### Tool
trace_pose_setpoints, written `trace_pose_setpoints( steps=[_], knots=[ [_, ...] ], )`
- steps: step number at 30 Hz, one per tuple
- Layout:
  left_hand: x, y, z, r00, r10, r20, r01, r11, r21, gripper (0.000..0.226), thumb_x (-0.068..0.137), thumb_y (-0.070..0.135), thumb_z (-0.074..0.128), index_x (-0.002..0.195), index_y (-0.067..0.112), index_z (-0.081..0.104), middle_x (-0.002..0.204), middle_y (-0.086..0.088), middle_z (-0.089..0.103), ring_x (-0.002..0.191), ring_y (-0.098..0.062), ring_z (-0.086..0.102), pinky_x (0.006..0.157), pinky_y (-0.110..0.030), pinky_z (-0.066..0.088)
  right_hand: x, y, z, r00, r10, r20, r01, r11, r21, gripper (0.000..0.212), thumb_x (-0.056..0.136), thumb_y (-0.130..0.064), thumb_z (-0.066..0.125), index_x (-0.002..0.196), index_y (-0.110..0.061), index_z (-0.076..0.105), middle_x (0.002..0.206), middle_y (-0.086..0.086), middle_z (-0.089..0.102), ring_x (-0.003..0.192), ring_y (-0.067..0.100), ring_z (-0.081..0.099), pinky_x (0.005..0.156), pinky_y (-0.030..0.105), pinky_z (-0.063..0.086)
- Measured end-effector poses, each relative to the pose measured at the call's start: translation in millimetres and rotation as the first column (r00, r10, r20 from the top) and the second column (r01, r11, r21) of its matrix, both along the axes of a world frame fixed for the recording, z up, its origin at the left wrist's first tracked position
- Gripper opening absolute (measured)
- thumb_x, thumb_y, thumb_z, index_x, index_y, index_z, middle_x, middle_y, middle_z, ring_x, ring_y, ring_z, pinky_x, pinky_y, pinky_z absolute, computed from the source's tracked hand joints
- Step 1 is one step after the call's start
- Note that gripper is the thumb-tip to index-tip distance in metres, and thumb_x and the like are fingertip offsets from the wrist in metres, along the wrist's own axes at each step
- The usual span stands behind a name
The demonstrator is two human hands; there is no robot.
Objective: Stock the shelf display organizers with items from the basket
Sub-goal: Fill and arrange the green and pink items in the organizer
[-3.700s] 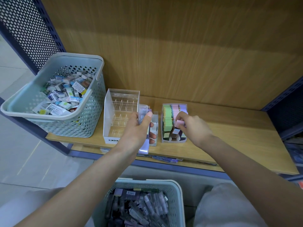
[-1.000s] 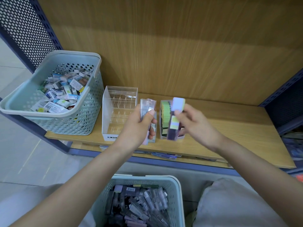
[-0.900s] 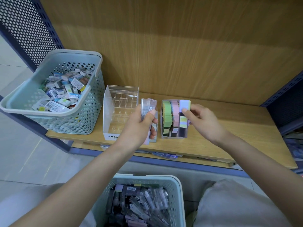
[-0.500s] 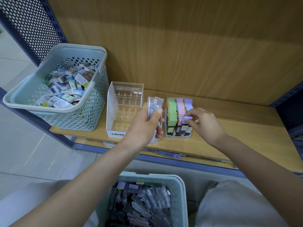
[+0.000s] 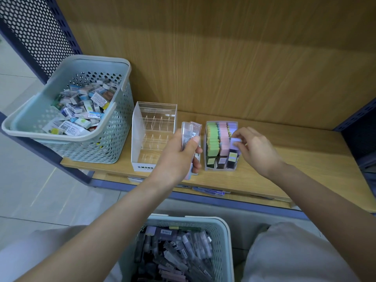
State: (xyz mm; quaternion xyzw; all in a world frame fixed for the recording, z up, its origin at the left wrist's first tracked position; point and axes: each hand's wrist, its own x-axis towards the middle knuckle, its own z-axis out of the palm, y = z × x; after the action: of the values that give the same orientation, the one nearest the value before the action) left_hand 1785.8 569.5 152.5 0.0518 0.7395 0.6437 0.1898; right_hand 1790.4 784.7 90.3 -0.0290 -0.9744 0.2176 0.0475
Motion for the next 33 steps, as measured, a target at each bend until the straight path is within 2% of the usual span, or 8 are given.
trace_pose_setpoints(
  steps=[3, 7, 15, 23, 28, 31, 33],
  knots=[
    [1, 1, 0, 1.0, -0.002, 0.003, 0.002, 1.0, 0.002, 0.014, 0.1, 0.022, 0.041, 0.088, 0.027, 0.047, 0.077, 0.003, 0.053, 0.047, -0.008, 0.048, 0.045, -0.019, 0.043, 5, 10, 1, 1.0, -0.005, -0.012, 0.006, 0.999, 0.041, 0.019, 0.094, -0.01, 0.053, 0.112, -0.01, 0.058, 0.108, 0.004, 0.056, 0.093, 0.027, 0.059, 0.079, 0.038, 0.047],
    [1, 2, -1, 1.0, -0.009, 0.019, 0.008, 1.0, 0.004, 0.015, 0.1, 0.023, 0.04, 0.088, 0.027, 0.047, 0.078, 0.003, 0.053, 0.049, -0.009, 0.048, 0.045, -0.019, 0.043, 10, 15, -1, 0.998, 0.039, 0.039, -0.042, 0.996, 0.079, 0.015, 0.094, -0.014, 0.053, 0.107, -0.012, 0.06, 0.107, 0.001, 0.057, 0.09, 0.028, 0.059, 0.076, 0.039, 0.047],
    [2, 3, 0, 1.0, -0.014, 0.017, 0.014, 1.0, 0.009, 0.014, 0.101, 0.022, 0.039, 0.089, 0.027, 0.047, 0.078, 0.002, 0.053, 0.051, -0.011, 0.048, 0.045, -0.018, 0.043, 17, 18, 0, 0.995, 0.1, 0.02, -0.102, 0.991, 0.084, 0.01, 0.093, -0.016, 0.054, 0.102, -0.015, 0.059, 0.104, -0.002, 0.057, 0.085, 0.027, 0.062, 0.073, 0.043, 0.049],
    [3, 3, 1, 1.0, -0.011, 0.028, 0.011, 1.0, -0.006, 0.013, 0.1, 0.024, 0.04, 0.091, 0.029, 0.047, 0.078, 0.003, 0.053, 0.05, -0.009, 0.048, 0.044, -0.017, 0.043, 15, 25, 0, 0.995, 0.079, 0.057, -0.086, 0.987, 0.132, 0.012, 0.093, -0.015, 0.054, 0.104, -0.015, 0.059, 0.103, 0.0, 0.058, 0.086, 0.028, 0.06, 0.074, 0.041, 0.048],
    [2, 3, -1, 1.0, -0.007, 0.027, 0.007, 1.0, -0.006, 0.013, 0.1, 0.024, 0.041, 0.089, 0.028, 0.047, 0.078, 0.003, 0.053, 0.05, -0.01, 0.049, 0.045, -0.018, 0.043, 16, 21, -5, 0.982, 0.149, 0.115, -0.18, 0.928, 0.327, 0.016, 0.095, -0.02, 0.052, 0.107, -0.017, 0.061, 0.112, -0.003, 0.059, 0.107, 0.021, 0.055, 0.073, 0.03, 0.039],
    [2, 3, -1, 1.0, -0.01, 0.029, 0.01, 1.0, -0.008, 0.013, 0.1, 0.024, 0.041, 0.09, 0.028, 0.048, 0.077, 0.004, 0.053, 0.048, -0.009, 0.049, 0.045, -0.018, 0.043, 16, 19, -8, 0.988, 0.111, 0.105, -0.14, 0.93, 0.339, 0.019, 0.095, -0.02, 0.05, 0.111, -0.016, 0.06, 0.115, -0.001, 0.057, 0.109, 0.022, 0.054, 0.073, 0.03, 0.04],
    [3, 4, 0, 0.999, -0.008, 0.038, 0.008, 1.0, -0.004, 0.014, 0.1, 0.024, 0.041, 0.089, 0.027, 0.048, 0.076, 0.004, 0.053, 0.047, -0.008, 0.048, 0.044, -0.018, 0.042, 15, 16, -9, 0.993, 0.09, 0.077, -0.113, 0.917, 0.383, 0.017, 0.094, -0.019, 0.052, 0.109, -0.015, 0.059, 0.111, 0.002, 0.057, 0.104, 0.025, 0.055, 0.067, 0.034, 0.044]
  ],
)
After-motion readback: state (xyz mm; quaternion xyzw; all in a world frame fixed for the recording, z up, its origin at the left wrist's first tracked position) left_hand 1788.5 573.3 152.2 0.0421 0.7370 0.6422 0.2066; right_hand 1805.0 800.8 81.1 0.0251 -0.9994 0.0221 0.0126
